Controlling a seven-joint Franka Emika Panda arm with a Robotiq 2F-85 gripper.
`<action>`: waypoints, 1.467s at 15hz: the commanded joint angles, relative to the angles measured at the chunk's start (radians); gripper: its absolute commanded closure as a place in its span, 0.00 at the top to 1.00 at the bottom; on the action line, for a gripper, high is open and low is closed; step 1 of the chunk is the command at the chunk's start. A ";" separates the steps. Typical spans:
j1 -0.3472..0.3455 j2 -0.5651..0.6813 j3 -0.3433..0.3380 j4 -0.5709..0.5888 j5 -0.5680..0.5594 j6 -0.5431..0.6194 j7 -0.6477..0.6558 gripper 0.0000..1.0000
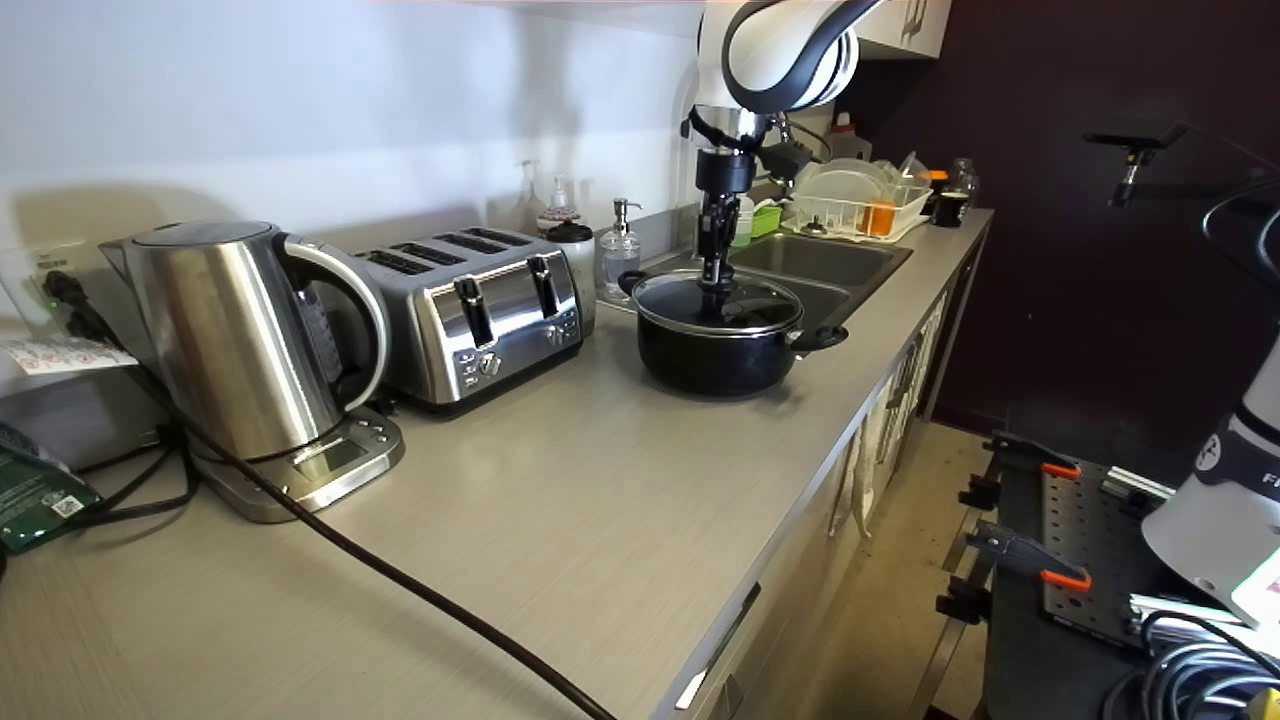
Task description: Put the glass lid on the pot.
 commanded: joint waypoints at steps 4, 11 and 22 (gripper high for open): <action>0.001 -0.025 0.002 0.002 -0.017 -0.026 0.012 0.25; -0.003 -0.043 0.001 -0.030 -0.013 -0.012 0.004 0.25; -0.005 -0.045 0.000 -0.037 -0.012 -0.013 0.004 0.75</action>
